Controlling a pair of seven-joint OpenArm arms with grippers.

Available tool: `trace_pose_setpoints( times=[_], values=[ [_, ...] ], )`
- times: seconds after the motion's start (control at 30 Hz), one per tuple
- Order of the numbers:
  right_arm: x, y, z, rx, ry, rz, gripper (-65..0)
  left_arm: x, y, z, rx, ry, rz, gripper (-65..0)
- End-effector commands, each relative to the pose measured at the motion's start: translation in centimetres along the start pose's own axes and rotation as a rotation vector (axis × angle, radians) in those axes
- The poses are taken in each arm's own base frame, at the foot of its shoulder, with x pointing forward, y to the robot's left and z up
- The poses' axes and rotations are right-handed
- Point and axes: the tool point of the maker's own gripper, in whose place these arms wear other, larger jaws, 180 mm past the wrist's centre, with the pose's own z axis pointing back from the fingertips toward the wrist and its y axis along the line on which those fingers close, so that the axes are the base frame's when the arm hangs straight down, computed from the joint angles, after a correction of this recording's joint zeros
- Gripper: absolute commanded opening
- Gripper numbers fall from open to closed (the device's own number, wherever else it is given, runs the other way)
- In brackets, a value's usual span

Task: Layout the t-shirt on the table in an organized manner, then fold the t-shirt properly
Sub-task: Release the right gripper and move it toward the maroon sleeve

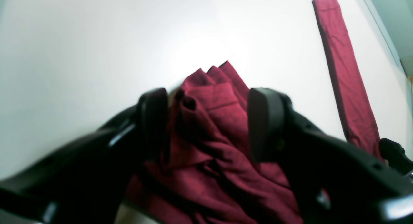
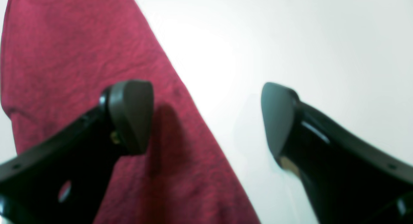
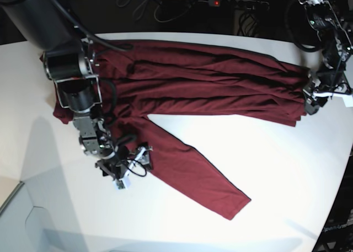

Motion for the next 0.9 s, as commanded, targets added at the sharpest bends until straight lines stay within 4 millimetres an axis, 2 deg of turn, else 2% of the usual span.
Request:
trace_pose_setpoints(
  times=[0.0, 0.07, 0.17, 0.27, 0.37, 0.73, 0.87],
  values=[
    [1.3, 0.3, -0.1, 0.011, -0.025, 0.021, -13.0, 1.6, -0.7, 0.1, -0.023, -0.045, -0.012, -27.3],
    [0.5, 1.1, -0.2, 0.027, -0.001, 0.053, -13.0, 1.7, -0.7, 0.1, -0.024, -0.047, -0.012, -27.3],
    [0.3, 2.3, -0.6, 0.05, 0.005, 0.07, -13.0, 1.9, -1.0, -0.1, -0.031, -0.053, -0.012, -27.3],
    [0.2, 2.7, -0.6, 0.056, 0.006, 0.073, -16.6, 2.0, -1.0, -0.1, -0.029, -0.055, -0.015, -27.2],
    [0.2, 2.8, -0.7, 0.057, 0.007, 0.072, -24.4, 2.0, -1.0, -0.1, -0.029, -0.055, -0.015, -27.2],
    [0.2, 2.8, -0.7, 0.059, 0.008, 0.071, -65.0, 2.0, -1.0, -0.2, -0.028, -0.053, -0.015, -27.1],
    [0.3, 2.9, -0.7, 0.059, 0.006, 0.072, -65.0, 2.1, -1.1, -0.2, -0.03, -0.055, -0.015, -27.1]
  ],
)
